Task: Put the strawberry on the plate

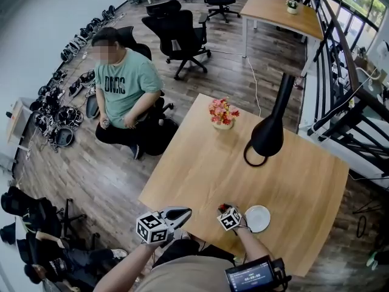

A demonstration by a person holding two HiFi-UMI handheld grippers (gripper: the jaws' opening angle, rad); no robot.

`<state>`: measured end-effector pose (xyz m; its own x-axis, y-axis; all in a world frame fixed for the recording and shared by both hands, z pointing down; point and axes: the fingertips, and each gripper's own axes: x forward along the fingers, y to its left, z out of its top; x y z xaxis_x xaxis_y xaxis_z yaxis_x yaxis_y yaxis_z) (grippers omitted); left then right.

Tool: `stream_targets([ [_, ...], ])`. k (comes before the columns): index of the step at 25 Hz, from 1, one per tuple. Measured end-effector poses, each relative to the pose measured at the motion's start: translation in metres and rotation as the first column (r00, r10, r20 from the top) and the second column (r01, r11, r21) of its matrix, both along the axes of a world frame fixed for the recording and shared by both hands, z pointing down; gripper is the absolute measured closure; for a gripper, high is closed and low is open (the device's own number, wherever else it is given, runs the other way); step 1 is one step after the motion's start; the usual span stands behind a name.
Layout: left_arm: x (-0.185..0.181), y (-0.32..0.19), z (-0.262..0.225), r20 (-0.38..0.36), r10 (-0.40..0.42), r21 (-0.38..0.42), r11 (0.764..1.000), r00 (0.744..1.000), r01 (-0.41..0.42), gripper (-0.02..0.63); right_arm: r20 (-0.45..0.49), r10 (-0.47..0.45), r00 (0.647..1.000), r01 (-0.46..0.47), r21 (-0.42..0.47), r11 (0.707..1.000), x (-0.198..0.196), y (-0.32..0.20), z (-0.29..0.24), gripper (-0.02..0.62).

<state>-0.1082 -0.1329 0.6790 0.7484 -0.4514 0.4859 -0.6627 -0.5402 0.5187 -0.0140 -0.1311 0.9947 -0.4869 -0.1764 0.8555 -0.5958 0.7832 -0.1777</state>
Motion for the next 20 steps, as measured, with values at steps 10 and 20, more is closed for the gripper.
stream_targets([
  [10,-0.006,-0.008,-0.006,-0.027,0.003,0.029,1.0,1.0,-0.002,0.603,0.101,0.093,0.991,-0.104,0.11,0.988,-0.002,-0.009,-0.064,0.442],
  [20,-0.007,-0.008,-0.028,-0.082,0.023,0.07,0.997,0.996,-0.017,0.603,0.266,0.199,0.943,-0.267,0.248,0.931,0.005,-0.022,-0.169,0.443],
])
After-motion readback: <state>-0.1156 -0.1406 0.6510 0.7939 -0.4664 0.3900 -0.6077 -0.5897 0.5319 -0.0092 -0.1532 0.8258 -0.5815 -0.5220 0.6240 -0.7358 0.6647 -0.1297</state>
